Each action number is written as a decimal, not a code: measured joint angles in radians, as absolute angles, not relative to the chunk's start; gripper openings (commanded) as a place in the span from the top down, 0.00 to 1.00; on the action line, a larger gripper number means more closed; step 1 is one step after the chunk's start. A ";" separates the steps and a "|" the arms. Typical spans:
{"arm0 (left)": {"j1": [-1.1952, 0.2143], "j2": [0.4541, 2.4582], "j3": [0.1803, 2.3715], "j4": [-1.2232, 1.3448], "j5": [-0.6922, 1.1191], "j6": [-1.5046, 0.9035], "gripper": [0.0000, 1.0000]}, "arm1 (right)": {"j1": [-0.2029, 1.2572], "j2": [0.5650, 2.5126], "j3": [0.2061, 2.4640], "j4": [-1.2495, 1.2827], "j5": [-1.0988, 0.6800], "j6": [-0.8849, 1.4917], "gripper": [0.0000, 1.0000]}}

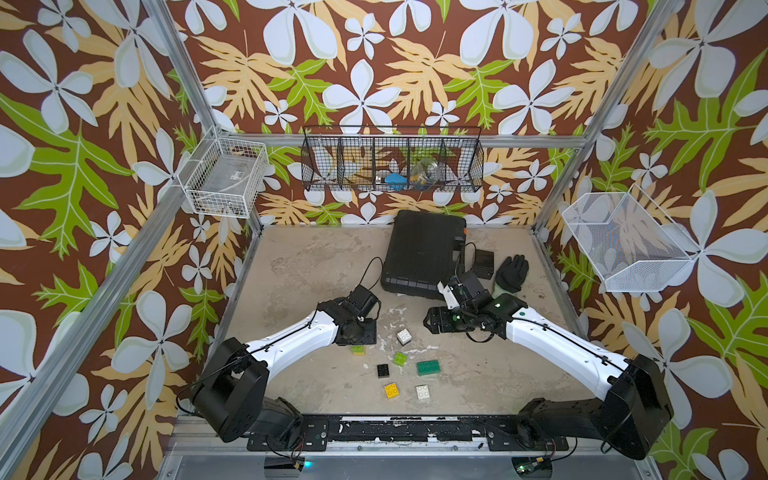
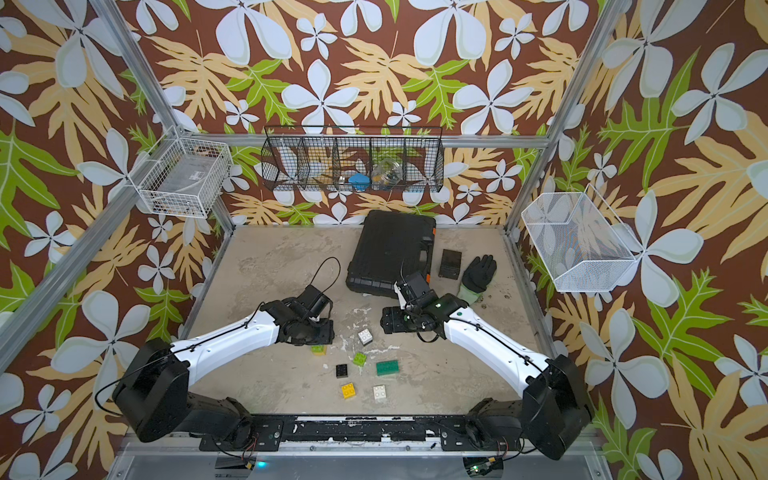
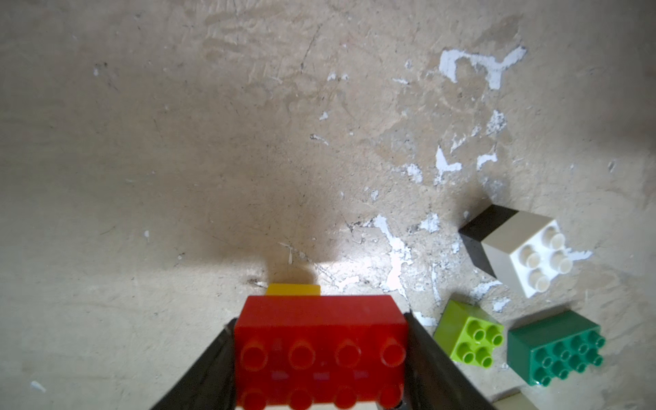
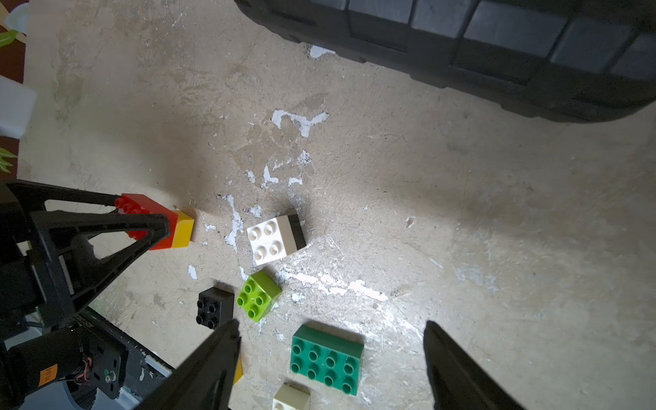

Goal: Assemble a giraffe with lego
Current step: Assemble the lego brick with the lego brick.

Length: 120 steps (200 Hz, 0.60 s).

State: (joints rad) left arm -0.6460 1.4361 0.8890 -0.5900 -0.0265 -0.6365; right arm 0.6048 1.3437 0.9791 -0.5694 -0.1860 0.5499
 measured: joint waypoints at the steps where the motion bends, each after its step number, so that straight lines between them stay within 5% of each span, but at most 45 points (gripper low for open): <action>1: -0.646 1.436 0.889 -0.590 -0.025 -0.638 0.57 | 0.605 1.344 0.979 -0.569 -0.186 0.550 0.17; 120: -0.628 1.568 1.010 -0.518 -0.016 -0.770 0.57 | 0.775 1.346 0.840 -0.340 -0.351 0.605 0.14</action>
State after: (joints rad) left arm -0.6281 1.5677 1.0100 -0.5179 -0.0162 -0.7696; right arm 0.7750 1.3457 0.8398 -0.3401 -0.3508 0.6048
